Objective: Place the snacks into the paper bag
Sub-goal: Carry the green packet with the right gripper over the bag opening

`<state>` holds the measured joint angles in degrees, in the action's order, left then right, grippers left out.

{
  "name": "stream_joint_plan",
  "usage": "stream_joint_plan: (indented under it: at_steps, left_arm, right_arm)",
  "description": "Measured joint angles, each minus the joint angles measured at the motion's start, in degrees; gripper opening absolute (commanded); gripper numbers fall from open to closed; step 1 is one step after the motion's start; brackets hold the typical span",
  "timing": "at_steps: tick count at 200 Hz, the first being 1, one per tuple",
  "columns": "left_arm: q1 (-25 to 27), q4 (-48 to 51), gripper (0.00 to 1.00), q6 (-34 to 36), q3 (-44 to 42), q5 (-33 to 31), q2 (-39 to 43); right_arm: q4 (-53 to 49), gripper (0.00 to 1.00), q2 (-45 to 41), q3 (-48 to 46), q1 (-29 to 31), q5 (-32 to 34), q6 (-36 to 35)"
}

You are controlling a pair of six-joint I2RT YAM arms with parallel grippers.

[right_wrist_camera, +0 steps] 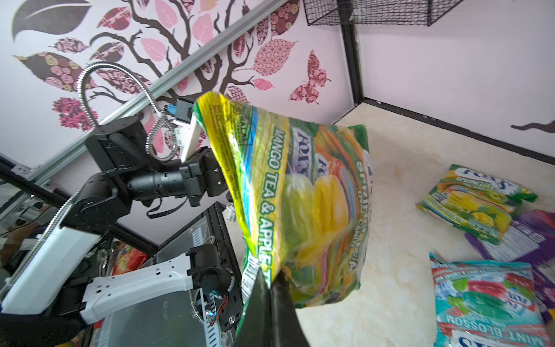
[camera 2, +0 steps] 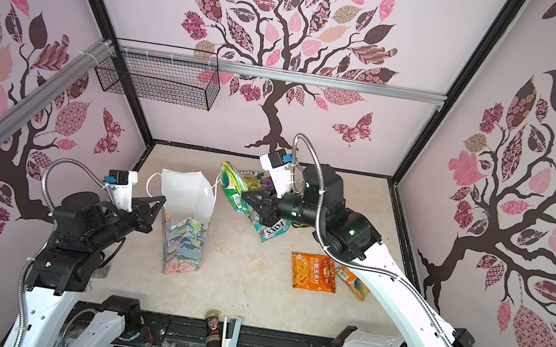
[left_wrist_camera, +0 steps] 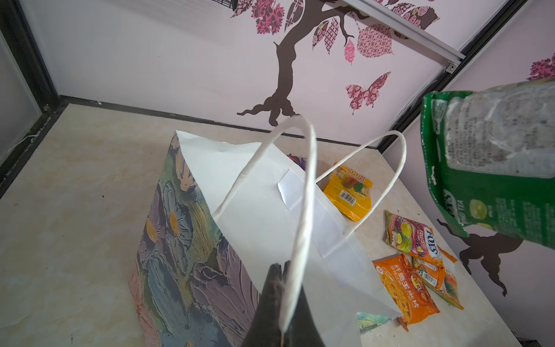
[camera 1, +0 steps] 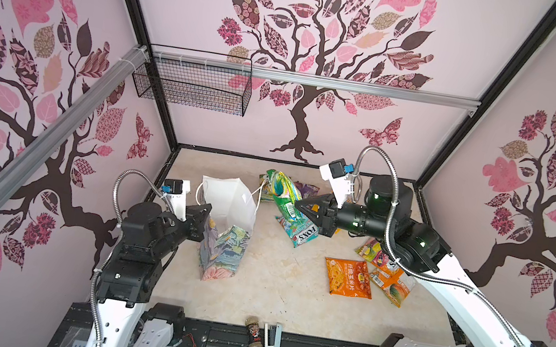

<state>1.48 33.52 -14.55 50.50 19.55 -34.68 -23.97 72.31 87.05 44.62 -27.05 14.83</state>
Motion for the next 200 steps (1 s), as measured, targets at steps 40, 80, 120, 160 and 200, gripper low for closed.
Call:
stream_joint_plan:
  at_steps: [40,80,120,160,200]
  left_arm:
    - [-0.02,-0.04,0.00,-0.02,0.00,0.04,-0.02]
    - [-0.28,-0.04,0.00,-0.02,0.00,0.13,-0.04]
    - [-0.37,-0.04,0.00,-0.04,0.00,0.20,0.00]
    - [-0.37,-0.02,0.00,-0.02,0.00,0.17,0.24]
    - [-0.37,-0.02,0.00,-0.02,0.00,0.20,0.33]
  right_arm:
    - [0.90,0.00,1.64,4.81,1.79,-3.48,0.39]
    - [3.87,0.00,4.92,6.80,3.74,-7.30,1.90]
    - [6.80,0.00,9.14,6.75,5.07,-10.19,5.20]
    - [9.14,0.00,11.72,6.75,5.25,-10.97,7.10]
    - [11.10,0.00,14.05,6.78,5.25,-11.21,7.74]
